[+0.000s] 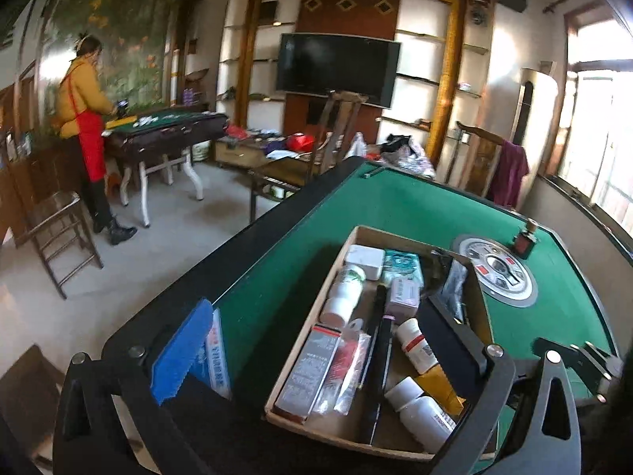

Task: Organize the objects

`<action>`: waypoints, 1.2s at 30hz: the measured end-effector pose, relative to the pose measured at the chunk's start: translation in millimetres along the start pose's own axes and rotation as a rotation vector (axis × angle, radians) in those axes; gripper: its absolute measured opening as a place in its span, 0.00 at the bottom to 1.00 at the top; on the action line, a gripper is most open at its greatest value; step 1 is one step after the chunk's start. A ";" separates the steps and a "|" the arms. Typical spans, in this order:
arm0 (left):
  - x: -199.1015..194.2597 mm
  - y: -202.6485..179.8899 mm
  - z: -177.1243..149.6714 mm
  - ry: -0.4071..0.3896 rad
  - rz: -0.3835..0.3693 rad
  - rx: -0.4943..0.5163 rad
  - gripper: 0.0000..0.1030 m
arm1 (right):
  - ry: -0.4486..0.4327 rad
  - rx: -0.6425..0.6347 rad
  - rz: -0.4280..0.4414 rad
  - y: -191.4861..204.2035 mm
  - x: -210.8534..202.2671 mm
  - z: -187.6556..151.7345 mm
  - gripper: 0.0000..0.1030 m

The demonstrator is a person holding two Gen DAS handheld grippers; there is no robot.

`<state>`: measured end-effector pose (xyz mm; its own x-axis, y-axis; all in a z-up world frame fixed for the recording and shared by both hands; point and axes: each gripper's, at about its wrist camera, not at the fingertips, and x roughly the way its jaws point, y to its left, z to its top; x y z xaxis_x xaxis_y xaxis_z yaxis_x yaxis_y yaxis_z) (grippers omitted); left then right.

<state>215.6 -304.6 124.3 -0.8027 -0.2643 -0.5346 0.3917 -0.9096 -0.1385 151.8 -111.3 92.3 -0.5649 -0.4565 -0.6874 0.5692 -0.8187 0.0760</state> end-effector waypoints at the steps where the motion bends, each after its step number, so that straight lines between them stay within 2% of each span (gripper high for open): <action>1: -1.2 0.7 -0.5 0.000 0.013 -0.006 1.00 | -0.015 0.003 -0.006 1.4 -3.3 -1.2 0.89; 4: -8.2 -6.4 -2.3 -0.026 0.072 0.023 1.00 | -0.077 -0.011 -0.046 8.2 -17.4 -6.4 0.92; 6: -14.8 -13.6 -3.0 -0.049 0.116 0.055 1.00 | -0.093 -0.042 -0.063 13.5 -20.4 -8.6 0.92; 8: -19.6 -20.0 -2.9 -0.061 0.128 0.081 1.00 | -0.098 -0.073 -0.076 19.7 -21.3 -10.0 0.92; 16: -28.4 -37.2 -7.3 -0.064 0.126 0.149 1.00 | -0.080 -0.087 -0.060 22.5 -17.5 -15.1 0.92; 36: -18.2 -24.5 -11.2 0.010 0.126 0.109 1.00 | -0.071 -0.121 -0.103 31.3 -13.3 -18.3 0.92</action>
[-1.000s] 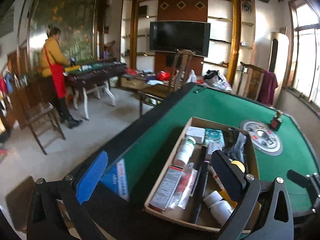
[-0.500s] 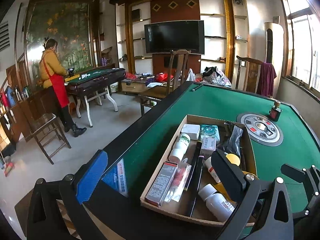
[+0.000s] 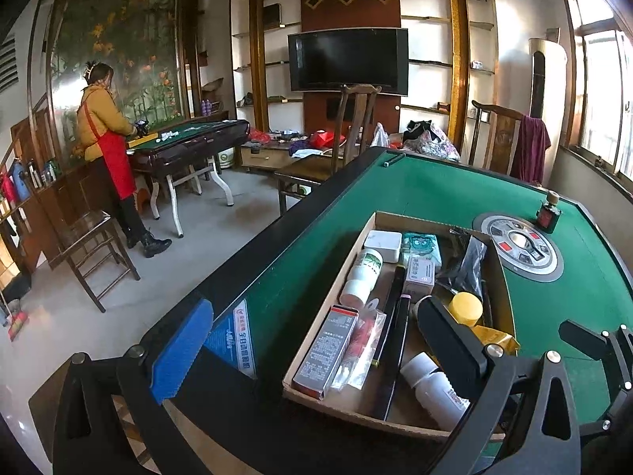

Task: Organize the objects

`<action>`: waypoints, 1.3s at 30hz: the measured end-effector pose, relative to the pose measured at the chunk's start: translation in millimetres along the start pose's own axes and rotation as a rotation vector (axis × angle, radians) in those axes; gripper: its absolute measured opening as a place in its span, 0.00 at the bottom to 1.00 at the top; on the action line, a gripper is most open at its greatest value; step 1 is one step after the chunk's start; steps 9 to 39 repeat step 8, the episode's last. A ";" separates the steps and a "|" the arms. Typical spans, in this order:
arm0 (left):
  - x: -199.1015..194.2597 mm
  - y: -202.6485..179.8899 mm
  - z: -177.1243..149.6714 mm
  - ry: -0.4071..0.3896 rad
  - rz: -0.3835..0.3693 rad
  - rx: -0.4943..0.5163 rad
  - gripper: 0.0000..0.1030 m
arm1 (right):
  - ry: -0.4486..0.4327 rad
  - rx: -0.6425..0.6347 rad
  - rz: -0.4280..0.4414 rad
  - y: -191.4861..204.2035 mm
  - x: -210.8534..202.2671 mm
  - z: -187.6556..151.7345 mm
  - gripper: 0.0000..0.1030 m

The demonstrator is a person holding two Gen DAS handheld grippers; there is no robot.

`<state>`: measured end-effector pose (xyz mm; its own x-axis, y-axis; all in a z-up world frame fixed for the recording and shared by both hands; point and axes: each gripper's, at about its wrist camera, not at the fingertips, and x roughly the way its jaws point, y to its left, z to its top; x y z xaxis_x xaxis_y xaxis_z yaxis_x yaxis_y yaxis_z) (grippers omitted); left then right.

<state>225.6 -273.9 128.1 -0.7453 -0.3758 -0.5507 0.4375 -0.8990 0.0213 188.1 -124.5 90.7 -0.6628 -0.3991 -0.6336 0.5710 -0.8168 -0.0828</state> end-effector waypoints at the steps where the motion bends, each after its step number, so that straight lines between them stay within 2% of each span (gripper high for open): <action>1: 0.0 -0.1 -0.4 -0.001 -0.002 0.000 1.00 | 0.000 0.001 0.001 0.2 0.1 -0.1 0.92; 8: -0.1 -1.2 -3.3 -0.002 0.036 0.004 1.00 | 0.005 -0.001 -0.008 1.2 2.3 0.0 0.92; 39: -0.1 -1.2 -3.3 -0.002 0.036 0.004 1.00 | 0.005 -0.001 -0.008 1.2 2.3 0.0 0.92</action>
